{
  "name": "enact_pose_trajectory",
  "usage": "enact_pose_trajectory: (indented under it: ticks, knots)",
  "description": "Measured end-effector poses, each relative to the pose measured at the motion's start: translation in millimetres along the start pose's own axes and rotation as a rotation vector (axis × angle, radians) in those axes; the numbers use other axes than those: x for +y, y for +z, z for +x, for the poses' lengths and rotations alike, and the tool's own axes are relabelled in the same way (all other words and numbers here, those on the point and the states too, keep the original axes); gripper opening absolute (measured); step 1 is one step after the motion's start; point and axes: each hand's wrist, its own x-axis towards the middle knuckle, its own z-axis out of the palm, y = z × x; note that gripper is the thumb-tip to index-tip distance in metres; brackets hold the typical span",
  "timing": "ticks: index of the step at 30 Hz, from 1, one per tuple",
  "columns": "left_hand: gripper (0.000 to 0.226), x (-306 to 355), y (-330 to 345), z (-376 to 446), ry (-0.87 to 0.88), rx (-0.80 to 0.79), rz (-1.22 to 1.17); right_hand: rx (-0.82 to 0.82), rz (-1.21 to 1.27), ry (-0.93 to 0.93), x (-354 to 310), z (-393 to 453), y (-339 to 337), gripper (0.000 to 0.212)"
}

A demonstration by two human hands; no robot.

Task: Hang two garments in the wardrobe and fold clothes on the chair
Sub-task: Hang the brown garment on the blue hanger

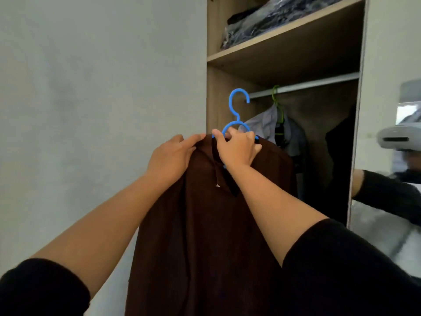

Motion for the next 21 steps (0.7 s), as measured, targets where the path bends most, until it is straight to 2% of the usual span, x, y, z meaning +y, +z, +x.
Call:
enact_pose_trajectory:
  ticks: [2,5,8,10,16,21]
  knots:
    - [0.042,1,16,14,0.074,-0.025,-0.061,0.0,0.048,0.101,7,15,0,0.031]
    - [0.05,-1,34,24,0.274,-0.075,-0.125,0.032,0.136,0.253,18,31,-3,0.024]
    - [0.076,-5,50,25,0.439,-0.124,-0.069,0.042,0.09,0.362,29,46,-11,0.032]
    - [0.085,-6,60,29,0.448,-0.135,-0.053,0.056,0.048,0.383,37,59,-15,0.034]
    - [0.076,10,96,63,0.507,0.05,-0.118,0.077,-0.043,0.373,57,104,-21,0.035]
    - [0.073,33,124,104,0.518,0.119,-0.216,0.111,-0.039,0.368,76,149,-23,0.04]
